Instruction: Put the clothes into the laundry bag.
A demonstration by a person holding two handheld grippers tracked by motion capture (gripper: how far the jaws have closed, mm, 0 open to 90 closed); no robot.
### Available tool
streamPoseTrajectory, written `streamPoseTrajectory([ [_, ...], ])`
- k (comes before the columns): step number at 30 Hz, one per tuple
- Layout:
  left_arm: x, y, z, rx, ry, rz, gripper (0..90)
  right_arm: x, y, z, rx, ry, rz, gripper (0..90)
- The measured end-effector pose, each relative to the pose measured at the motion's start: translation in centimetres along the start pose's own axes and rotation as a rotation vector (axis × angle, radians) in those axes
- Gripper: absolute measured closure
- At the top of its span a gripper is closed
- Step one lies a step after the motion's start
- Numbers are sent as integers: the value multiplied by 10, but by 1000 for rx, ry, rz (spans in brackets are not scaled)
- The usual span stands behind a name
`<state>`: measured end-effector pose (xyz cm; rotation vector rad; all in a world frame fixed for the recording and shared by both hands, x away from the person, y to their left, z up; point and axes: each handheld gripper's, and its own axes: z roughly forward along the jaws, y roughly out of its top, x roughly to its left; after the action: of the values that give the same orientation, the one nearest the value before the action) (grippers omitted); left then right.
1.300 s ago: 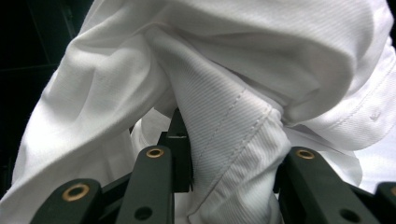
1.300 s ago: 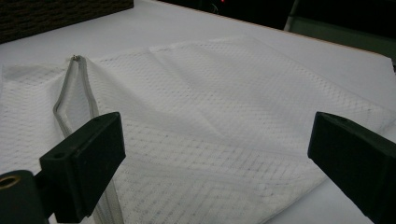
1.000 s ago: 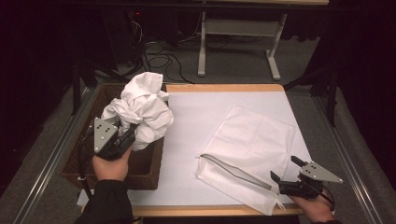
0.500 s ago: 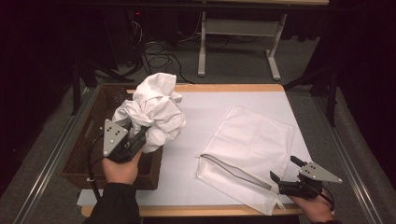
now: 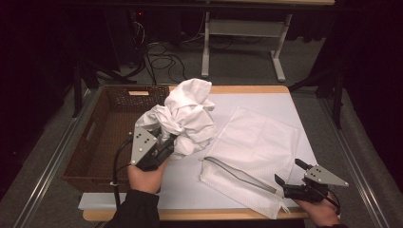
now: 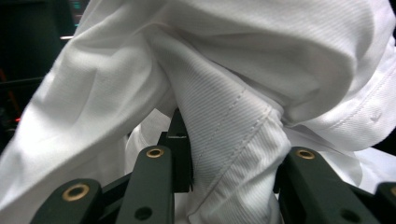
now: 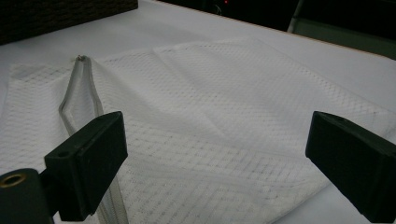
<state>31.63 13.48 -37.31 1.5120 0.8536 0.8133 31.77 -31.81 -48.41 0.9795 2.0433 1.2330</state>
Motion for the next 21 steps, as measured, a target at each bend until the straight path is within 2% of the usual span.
streamPoseTrajectory([
  [2, -13, -1, 7, 14, -22, 4, 659, 0, 0, 0, 2, -1, -4, 63],
  [10, -40, -14, 19, 33, -82, 0, 658, 1, 0, 0, 2, 10, -4, 77],
  [15, -49, -21, 16, 46, -102, -1, 658, 2, 0, 1, 7, 19, -6, 96],
  [21, -62, -33, 3, 74, -126, -3, 656, 5, 0, 2, 6, 50, 4, 156],
])
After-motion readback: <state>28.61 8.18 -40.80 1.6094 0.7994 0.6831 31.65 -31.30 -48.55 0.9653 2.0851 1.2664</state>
